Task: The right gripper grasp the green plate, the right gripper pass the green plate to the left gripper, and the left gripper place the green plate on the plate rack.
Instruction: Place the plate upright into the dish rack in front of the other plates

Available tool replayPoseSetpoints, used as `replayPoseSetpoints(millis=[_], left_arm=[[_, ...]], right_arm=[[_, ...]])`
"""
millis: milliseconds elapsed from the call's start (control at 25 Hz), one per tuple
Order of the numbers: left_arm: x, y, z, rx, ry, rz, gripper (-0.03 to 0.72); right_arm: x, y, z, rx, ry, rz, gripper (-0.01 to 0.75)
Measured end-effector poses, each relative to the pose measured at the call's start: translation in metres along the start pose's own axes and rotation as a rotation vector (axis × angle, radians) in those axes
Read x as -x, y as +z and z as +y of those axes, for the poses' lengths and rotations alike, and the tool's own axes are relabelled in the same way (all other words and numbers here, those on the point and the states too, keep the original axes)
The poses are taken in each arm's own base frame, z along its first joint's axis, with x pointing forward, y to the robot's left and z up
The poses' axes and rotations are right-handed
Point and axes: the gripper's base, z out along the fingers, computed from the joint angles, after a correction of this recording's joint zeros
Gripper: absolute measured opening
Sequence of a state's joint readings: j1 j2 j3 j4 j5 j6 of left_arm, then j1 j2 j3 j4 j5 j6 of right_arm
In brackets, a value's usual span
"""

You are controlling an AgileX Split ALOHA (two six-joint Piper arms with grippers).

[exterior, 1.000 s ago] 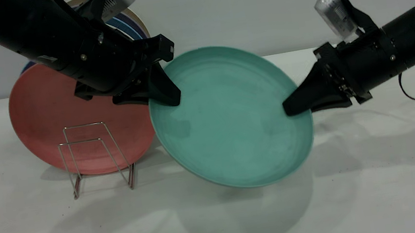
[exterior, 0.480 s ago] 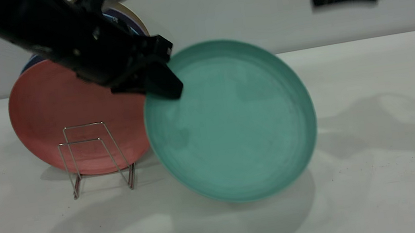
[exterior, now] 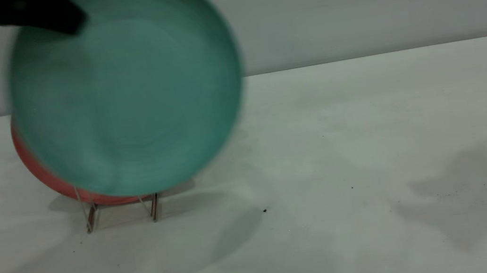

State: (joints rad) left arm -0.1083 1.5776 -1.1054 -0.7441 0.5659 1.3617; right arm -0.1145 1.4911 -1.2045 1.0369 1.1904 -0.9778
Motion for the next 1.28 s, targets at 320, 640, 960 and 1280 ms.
replayPoseSetpoints(millis=[320,640,960,1280], left_arm=[[-0.019,-0.040,0.023,0.111,0.391,0.059,0.054],[-0.016,-0.042,0.031,0.202,0.713,0.078,0.054],[-0.015,-0.036,0.031,0.206,0.721,0.081,0.054],[-0.012,-0.009,0.028,0.193,0.838,0.143,0.054]], right_arm=[[-0.050,-0.034,0.055,-0.128,0.020,0.083,0.459],[-0.135,-0.044,0.092,-0.235,0.126,0.135,0.459],[-0.186,-0.067,0.122,-0.466,0.074,0.068,0.459],[-0.222,-0.078,0.132,-0.630,0.023,0.002,0.459]])
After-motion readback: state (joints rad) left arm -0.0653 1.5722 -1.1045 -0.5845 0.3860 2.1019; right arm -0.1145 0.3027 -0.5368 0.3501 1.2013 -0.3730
